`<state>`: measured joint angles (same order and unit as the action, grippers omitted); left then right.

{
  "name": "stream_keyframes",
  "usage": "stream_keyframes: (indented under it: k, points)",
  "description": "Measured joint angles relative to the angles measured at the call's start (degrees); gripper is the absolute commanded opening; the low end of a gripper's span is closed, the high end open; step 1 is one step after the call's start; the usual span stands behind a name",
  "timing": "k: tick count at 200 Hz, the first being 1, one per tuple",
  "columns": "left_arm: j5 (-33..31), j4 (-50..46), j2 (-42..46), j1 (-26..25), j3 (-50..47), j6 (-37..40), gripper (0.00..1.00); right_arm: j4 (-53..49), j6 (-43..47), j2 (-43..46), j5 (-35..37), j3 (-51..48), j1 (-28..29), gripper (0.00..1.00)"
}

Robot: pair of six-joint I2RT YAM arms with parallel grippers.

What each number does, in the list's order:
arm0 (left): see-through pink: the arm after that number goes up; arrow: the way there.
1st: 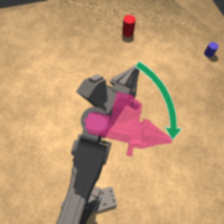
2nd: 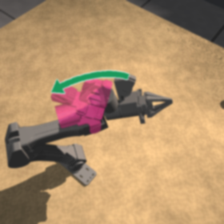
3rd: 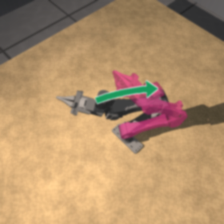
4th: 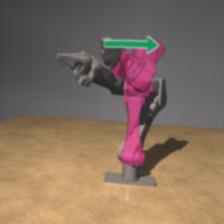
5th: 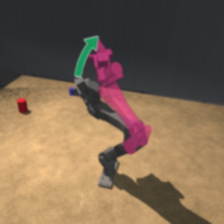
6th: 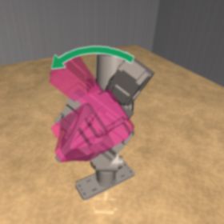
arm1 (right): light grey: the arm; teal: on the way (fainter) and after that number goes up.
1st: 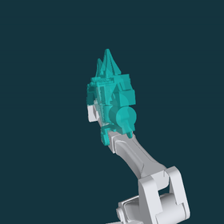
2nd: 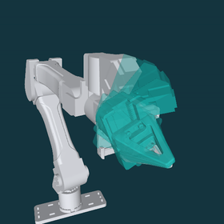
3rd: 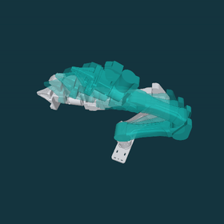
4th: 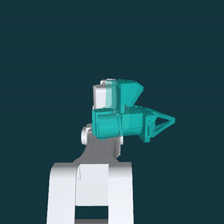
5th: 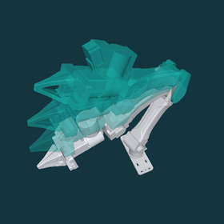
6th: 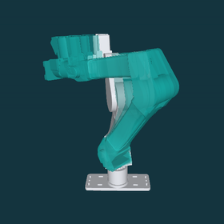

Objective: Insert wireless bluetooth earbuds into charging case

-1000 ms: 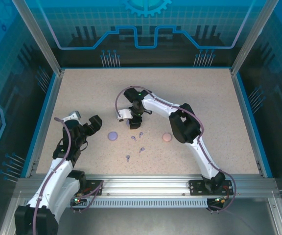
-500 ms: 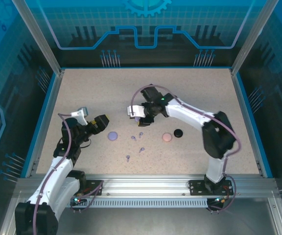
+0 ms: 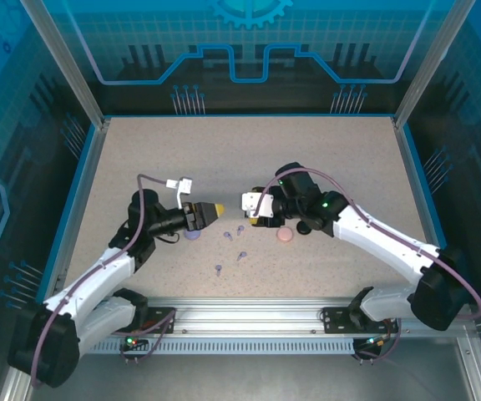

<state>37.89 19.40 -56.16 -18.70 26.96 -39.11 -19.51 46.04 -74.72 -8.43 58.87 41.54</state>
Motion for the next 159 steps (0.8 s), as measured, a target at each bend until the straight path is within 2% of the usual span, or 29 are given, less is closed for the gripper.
stream_keyframes:
  k: [66, 159]
  points:
    - [1.0, 6.5, -9.9, -8.0, 3.7, -1.7, 0.77, 0.3, 0.0, 2.5, 2.3, -1.8, 1.2, 0.52]
    - [1.0, 13.3, -18.5, -11.2, 5.7, -4.7, 0.58, 0.2, 0.0, 2.5, 2.7, -1.9, 2.7, 0.51]
